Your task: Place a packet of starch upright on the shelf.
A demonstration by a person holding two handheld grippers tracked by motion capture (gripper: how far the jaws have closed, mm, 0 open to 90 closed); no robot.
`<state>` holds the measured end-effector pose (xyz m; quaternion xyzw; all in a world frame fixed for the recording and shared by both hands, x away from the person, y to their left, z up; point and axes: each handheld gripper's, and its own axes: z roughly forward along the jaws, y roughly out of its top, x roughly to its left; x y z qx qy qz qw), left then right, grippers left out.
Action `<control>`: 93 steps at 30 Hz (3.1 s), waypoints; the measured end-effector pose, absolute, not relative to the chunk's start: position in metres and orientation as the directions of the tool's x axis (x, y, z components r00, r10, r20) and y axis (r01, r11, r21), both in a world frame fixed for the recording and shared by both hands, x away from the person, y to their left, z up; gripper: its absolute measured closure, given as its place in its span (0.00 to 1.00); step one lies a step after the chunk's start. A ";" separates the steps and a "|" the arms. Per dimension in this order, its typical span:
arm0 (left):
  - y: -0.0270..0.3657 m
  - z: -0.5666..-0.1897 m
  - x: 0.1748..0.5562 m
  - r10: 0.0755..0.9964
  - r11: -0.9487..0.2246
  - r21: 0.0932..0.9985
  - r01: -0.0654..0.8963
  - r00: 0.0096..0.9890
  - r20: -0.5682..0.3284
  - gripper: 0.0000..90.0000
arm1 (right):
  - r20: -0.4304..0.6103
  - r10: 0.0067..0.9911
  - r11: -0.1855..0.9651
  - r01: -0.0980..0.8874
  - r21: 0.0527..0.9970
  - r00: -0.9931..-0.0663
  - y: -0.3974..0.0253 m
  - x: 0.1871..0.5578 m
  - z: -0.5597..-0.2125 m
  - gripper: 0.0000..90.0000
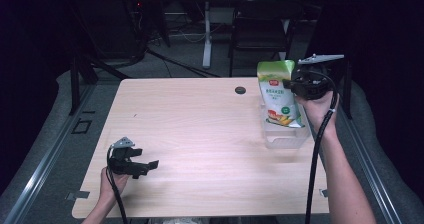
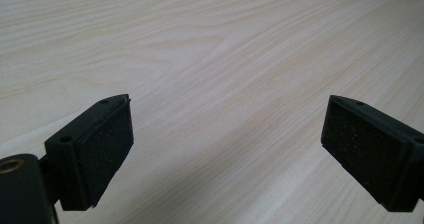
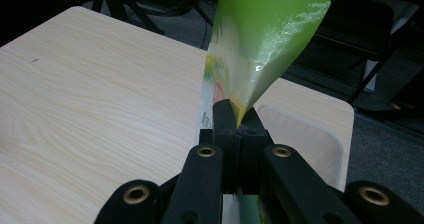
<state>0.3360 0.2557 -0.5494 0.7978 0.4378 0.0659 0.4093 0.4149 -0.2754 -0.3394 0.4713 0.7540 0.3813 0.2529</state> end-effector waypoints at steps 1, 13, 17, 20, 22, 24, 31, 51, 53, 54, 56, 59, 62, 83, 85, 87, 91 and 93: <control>0.255 -0.550 0.336 0.761 -0.274 0.717 0.641 0.600 -0.246 0.07 | -0.027 0.905 0.267 0.519 0.812 -0.424 -0.277 0.415 -0.340 1.00; 0.256 -0.551 0.337 0.753 -0.282 0.707 0.649 0.606 -0.256 0.07 | -0.020 0.920 0.247 0.538 0.806 -0.392 -0.288 0.421 -0.347 1.00; 0.256 -0.550 0.336 0.753 -0.282 0.710 0.645 0.608 -0.252 0.07 | -0.009 0.920 0.240 0.547 0.802 -0.392 -0.290 0.422 -0.352 1.00; 0.256 -0.550 0.336 0.753 -0.283 0.709 0.646 0.607 -0.253 0.07 | -0.004 0.919 0.241 0.554 0.797 -0.395 -0.290 0.423 -0.355 1.00; 0.256 -0.551 0.337 0.753 -0.283 0.708 0.647 0.607 -0.254 0.07 | -0.004 0.917 0.247 0.558 0.792 -0.399 -0.290 0.424 -0.358 1.00; 0.256 -0.550 0.337 0.753 -0.283 0.708 0.646 0.607 -0.253 0.07 | 0.004 0.918 0.240 0.564 0.790 -0.396 -0.290 0.425 -0.362 1.00; 0.256 -0.550 0.336 0.754 -0.284 0.708 0.647 0.607 -0.252 0.07 | 0.012 0.917 0.242 0.580 0.778 -0.400 -0.290 0.427 -0.373 1.00; 0.255 -0.550 0.336 0.754 -0.285 0.706 0.648 0.607 -0.252 0.08 | -0.036 0.911 0.301 0.604 0.738 -0.410 -0.281 0.434 -0.398 0.99; 0.254 -0.550 0.336 0.753 -0.286 0.705 0.649 0.607 -0.254 0.08 | -0.041 0.910 0.307 0.604 0.735 -0.413 -0.281 0.434 -0.399 0.99; 0.254 -0.550 0.336 0.751 -0.289 0.704 0.648 0.610 -0.253 0.08 | -0.047 0.907 0.316 0.605 0.731 -0.418 -0.279 0.434 -0.401 0.99; 0.254 -0.550 0.336 0.751 -0.290 0.705 0.647 0.610 -0.251 0.08 | -0.044 0.906 0.317 0.606 0.730 -0.421 -0.279 0.434 -0.401 0.99; 0.255 -0.550 0.336 0.753 -0.286 0.706 0.649 0.607 -0.253 0.08 | -0.050 0.901 0.332 0.611 0.719 -0.431 -0.277 0.434 -0.404 0.98; 0.255 -0.550 0.336 0.751 -0.289 0.706 0.646 0.610 -0.251 0.08 | -0.084 0.893 0.372 0.619 0.691 -0.443 -0.271 0.434 -0.409 0.98; 0.255 -0.550 0.336 0.750 -0.287 0.707 0.647 0.610 -0.254 0.08 | -0.026 0.935 0.266 0.650 0.712 -0.354 -0.301 0.422 -0.428 0.97; 0.255 -0.550 0.336 0.750 -0.289 0.706 0.647 0.611 -0.253 0.08 | -0.017 0.943 0.243 0.653 0.718 -0.333 -0.304 0.421 -0.432 0.98; 0.255 -0.550 0.336 0.750 -0.288 0.705 0.648 0.611 -0.255 0.08 | -0.018 0.952 0.224 0.656 0.721 -0.306 -0.308 0.420 -0.435 0.98; 0.255 -0.550 0.336 0.749 -0.291 0.706 0.645 0.613 -0.252 0.08 | 0.001 0.964 0.184 0.669 0.720 -0.267 -0.317 0.420 -0.441 0.98; 0.256 -0.550 0.336 0.749 -0.288 0.706 0.647 0.612 -0.254 0.08 | 0.014 0.968 0.164 0.675 0.719 -0.250 -0.322 0.420 -0.444 0.98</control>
